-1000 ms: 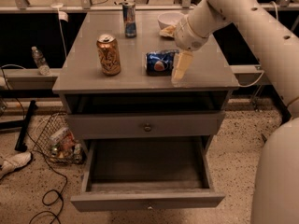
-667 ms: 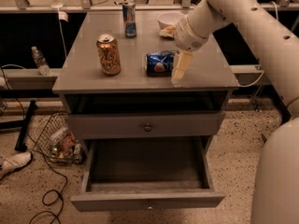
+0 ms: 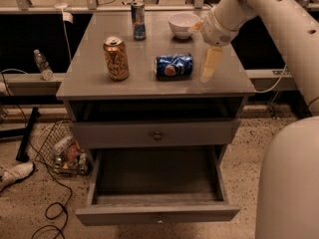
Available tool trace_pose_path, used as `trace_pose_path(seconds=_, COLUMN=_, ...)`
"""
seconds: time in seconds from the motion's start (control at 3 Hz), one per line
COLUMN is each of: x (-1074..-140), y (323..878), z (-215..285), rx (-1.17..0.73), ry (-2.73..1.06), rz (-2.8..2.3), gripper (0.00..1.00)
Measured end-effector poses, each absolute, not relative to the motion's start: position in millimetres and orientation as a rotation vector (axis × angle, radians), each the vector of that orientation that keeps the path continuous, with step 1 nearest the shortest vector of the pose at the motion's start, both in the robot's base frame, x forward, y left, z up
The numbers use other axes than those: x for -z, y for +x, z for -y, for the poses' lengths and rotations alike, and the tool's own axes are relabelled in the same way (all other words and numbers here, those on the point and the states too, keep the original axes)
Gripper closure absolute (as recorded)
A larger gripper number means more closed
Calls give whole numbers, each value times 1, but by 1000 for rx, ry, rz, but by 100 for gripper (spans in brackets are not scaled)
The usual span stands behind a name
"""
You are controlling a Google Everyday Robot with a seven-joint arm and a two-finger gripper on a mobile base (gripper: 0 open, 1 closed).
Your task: Pick pepsi can from middle drawer and place on counter
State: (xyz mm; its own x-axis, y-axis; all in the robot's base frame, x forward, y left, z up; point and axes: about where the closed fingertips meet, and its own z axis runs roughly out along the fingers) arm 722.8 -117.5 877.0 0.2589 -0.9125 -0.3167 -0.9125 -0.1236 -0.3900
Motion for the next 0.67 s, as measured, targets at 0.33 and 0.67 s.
trace_pose_path(seconds=0.33, x=-888, y=727, z=166, rx=80, ry=-1983, rz=-1764, gripper=0)
trace_pose_path(seconds=0.67, x=-893, y=721, z=215, rx=114, ry=-1886, rz=-1874, gripper=0)
